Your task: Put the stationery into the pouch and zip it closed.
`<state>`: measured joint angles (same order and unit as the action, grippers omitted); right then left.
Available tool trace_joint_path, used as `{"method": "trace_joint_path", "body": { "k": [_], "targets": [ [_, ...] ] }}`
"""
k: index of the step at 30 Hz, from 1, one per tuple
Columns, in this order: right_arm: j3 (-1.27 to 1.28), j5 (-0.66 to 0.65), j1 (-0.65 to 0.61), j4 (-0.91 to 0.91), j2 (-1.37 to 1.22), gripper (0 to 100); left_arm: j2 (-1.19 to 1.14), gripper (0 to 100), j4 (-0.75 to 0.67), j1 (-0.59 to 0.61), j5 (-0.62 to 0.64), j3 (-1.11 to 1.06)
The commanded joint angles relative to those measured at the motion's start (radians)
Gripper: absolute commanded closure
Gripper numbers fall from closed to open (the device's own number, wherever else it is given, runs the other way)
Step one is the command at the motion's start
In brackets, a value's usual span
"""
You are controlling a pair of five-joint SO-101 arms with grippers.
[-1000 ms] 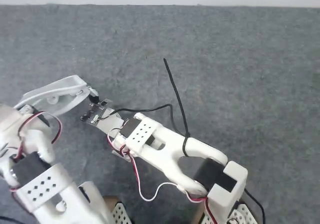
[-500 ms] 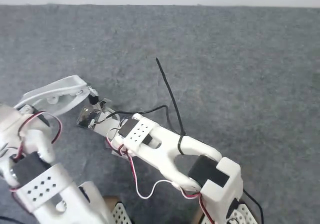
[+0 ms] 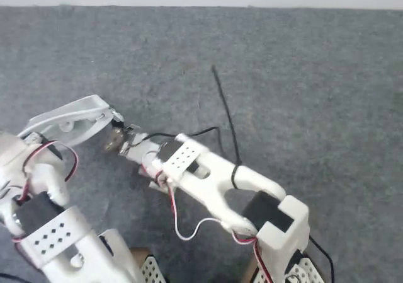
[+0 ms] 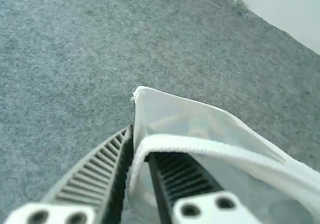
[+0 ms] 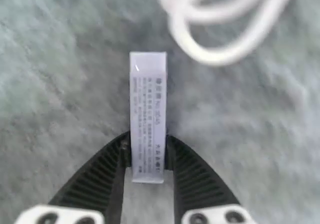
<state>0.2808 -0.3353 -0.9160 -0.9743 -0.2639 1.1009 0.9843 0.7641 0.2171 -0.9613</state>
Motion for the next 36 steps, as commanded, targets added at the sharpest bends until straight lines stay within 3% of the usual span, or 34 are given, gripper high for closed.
{"method": "trace_joint_path", "body": {
  "k": [1, 9, 16, 30, 36],
  "targets": [
    [-0.026, -0.014, 0.087, -0.119, 0.151, 99.3, -0.002, 97, -0.034, 0.006, 0.009, 0.025],
    [-0.031, -0.086, 0.151, -0.266, 0.211, 98.6, 0.002, 97, -0.044, 0.006, 0.009, 0.025],
    [-0.048, 0.104, 0.113, -0.211, 0.208, 77.3, 0.003, 97, -0.071, 0.006, 0.009, 0.001],
    [-0.049, 0.123, 0.064, 0.018, 0.042, 80.7, 0.005, 97, -0.069, 0.006, 0.009, 0.001],
    [-0.049, 0.12, 0.031, 0.035, -0.021, 80.8, 0.005, 97, -0.069, 0.006, 0.009, 0.001]
  ]
}}
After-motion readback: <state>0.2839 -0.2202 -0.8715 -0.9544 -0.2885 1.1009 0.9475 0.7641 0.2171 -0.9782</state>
